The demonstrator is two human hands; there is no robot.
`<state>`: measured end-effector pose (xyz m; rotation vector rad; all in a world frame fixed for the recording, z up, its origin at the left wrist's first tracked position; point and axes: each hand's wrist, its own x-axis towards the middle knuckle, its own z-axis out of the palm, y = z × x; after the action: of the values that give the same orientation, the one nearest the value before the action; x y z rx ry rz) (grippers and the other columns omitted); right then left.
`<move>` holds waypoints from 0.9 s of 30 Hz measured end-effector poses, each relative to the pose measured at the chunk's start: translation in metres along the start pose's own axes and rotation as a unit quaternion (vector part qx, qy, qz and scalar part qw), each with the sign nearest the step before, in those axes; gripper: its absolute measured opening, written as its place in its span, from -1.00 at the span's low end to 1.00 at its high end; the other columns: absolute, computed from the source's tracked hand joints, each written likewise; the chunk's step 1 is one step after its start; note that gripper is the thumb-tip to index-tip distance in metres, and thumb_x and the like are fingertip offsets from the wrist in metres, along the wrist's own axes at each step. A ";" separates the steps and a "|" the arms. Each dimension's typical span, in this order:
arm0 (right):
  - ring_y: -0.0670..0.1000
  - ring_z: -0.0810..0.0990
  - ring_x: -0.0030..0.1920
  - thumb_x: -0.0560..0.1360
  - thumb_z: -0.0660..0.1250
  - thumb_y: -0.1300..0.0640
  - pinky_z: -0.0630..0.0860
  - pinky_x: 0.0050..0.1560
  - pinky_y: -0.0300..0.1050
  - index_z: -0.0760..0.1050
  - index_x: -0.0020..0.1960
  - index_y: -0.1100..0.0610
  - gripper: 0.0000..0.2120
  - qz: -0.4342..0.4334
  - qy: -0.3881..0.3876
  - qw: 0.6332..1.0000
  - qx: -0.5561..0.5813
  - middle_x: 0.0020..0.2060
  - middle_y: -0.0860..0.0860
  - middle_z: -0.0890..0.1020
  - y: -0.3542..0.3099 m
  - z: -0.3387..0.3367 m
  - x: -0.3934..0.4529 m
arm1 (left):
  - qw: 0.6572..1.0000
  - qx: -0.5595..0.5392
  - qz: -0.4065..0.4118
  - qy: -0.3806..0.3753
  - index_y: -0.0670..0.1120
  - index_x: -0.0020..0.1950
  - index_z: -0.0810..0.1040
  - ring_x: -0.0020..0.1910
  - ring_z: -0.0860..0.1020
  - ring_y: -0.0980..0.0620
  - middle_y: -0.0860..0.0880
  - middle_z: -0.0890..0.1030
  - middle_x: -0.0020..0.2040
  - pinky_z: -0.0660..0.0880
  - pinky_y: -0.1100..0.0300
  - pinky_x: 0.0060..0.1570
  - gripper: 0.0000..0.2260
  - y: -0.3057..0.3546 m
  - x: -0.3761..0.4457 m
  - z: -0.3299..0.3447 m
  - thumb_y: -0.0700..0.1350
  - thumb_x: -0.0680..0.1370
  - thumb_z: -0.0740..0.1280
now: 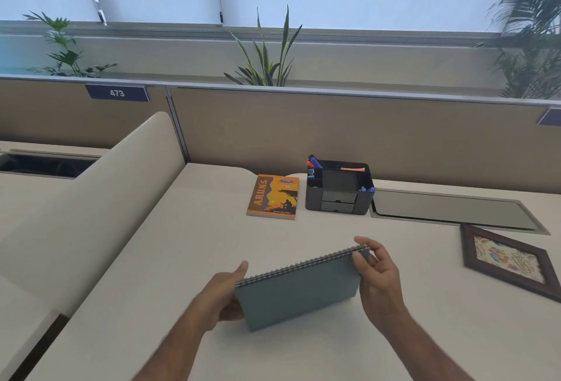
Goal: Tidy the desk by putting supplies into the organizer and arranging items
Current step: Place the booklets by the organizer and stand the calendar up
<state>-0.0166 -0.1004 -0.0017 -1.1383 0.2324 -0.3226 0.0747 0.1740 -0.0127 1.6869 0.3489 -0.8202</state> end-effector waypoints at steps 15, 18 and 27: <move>0.14 0.51 -0.20 0.11 0.64 0.11 0.40 -0.05 0.07 0.27 0.39 0.16 -0.06 0.163 -0.159 0.973 0.034 -0.24 0.21 0.52 -0.018 0.011 0.033 | 0.914 0.167 0.318 -0.188 0.07 0.25 0.51 0.23 0.52 0.18 0.10 0.63 0.17 0.52 0.09 0.20 -0.55 0.058 0.004 0.080 0.04 0.39 0.50; 0.25 0.48 -0.08 0.12 0.60 0.11 0.43 -0.01 0.12 0.28 0.40 0.12 -0.08 0.182 -0.170 0.967 0.060 -0.08 0.28 0.42 -0.018 0.013 0.032 | 0.913 0.179 0.301 -0.207 0.01 0.19 0.53 0.18 0.57 0.12 0.04 0.64 0.13 0.54 0.04 0.19 -0.54 0.055 0.011 0.092 0.05 0.34 0.54; 0.11 0.46 -0.32 0.09 0.54 0.13 0.49 -0.28 -0.01 0.27 0.40 0.11 -0.07 0.202 -0.171 0.959 0.104 -0.29 0.14 0.39 -0.018 0.014 0.033 | 0.923 0.136 0.246 -0.262 -0.23 0.07 0.54 0.03 0.62 -0.02 -0.08 0.65 0.02 0.56 0.02 0.14 -0.61 0.047 0.014 0.096 -0.01 0.42 0.53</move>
<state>0.0162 -0.1074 0.0194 -0.8941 0.1174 0.2095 0.0816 0.0676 0.0044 1.6230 -0.5630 -0.9203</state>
